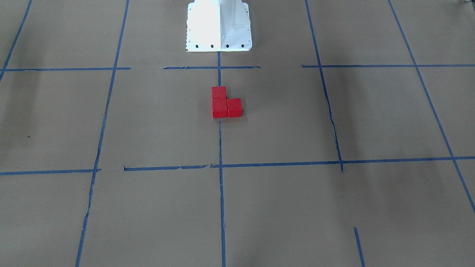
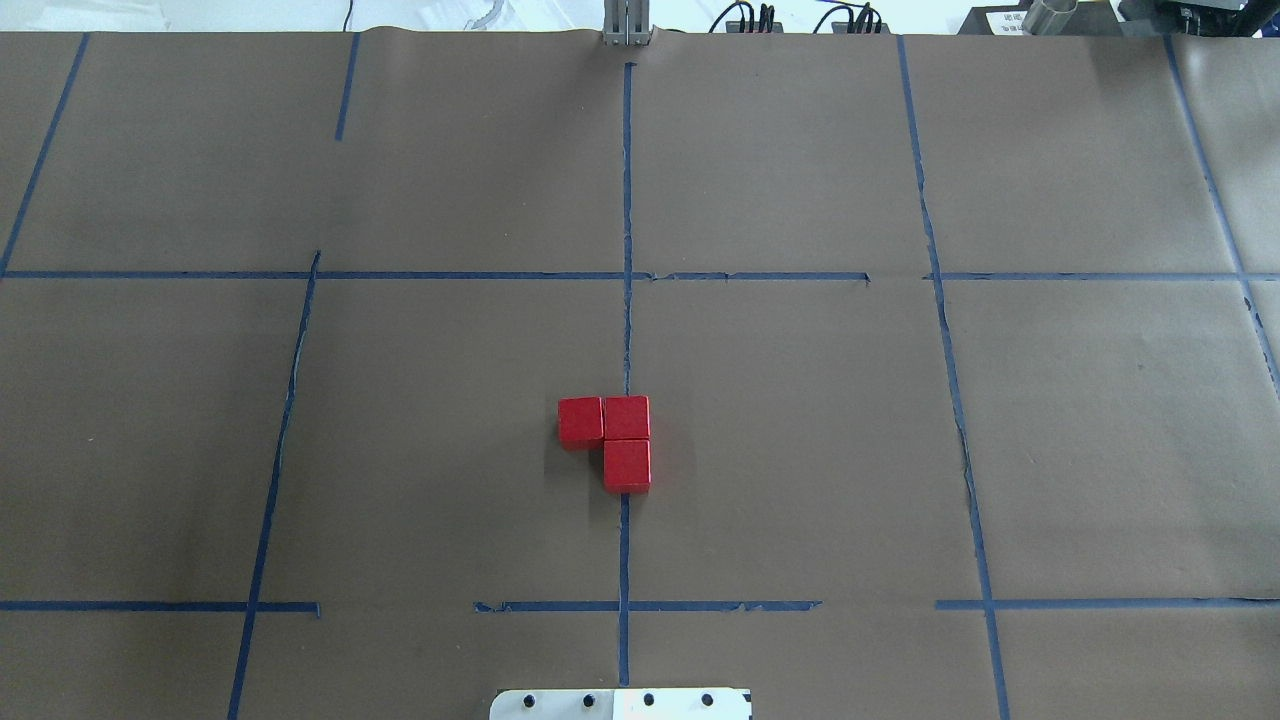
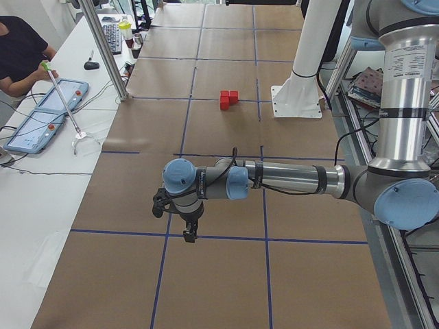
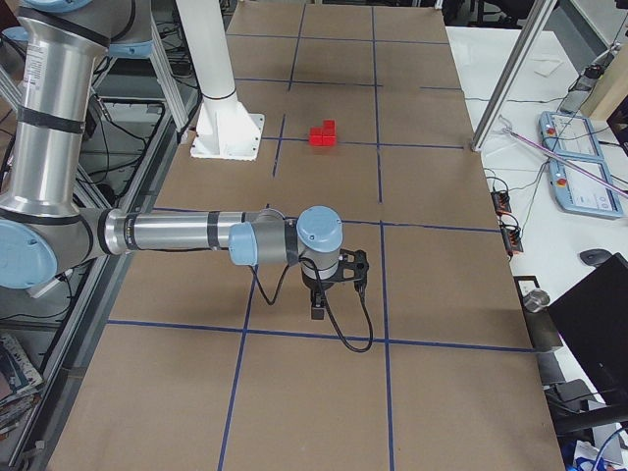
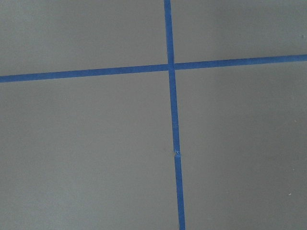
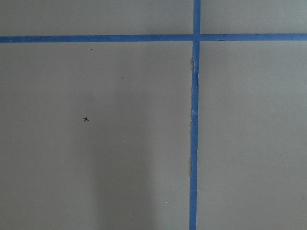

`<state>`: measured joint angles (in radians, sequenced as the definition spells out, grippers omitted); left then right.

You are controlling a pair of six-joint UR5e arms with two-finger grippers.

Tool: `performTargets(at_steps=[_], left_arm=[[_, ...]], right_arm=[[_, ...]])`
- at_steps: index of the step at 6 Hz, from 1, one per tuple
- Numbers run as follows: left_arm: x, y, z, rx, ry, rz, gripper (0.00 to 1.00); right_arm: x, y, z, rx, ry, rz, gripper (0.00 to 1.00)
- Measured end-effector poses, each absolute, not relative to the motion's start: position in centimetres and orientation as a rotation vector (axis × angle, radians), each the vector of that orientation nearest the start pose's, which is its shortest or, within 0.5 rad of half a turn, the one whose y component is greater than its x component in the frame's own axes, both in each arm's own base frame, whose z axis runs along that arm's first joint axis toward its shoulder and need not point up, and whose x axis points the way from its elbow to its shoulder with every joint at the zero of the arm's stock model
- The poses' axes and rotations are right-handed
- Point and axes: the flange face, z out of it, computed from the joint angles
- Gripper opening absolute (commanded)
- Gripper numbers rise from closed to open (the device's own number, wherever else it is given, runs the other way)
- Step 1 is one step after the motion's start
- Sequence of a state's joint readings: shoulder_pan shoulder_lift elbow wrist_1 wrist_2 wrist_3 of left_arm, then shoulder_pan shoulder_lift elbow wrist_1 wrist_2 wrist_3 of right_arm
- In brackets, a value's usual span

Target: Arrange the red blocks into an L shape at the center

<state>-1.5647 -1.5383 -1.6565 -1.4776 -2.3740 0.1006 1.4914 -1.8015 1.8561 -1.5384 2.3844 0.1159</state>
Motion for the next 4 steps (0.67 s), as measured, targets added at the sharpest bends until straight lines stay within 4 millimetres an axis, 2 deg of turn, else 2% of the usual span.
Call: performTargets(at_steps=[4], left_arm=[[-5.86,-47.53,63.81,0.012,0.806,0.090,1.00]], right_arm=[[3.34,-40.22,61.80,-0.009,-0.790,0.008,1.00]])
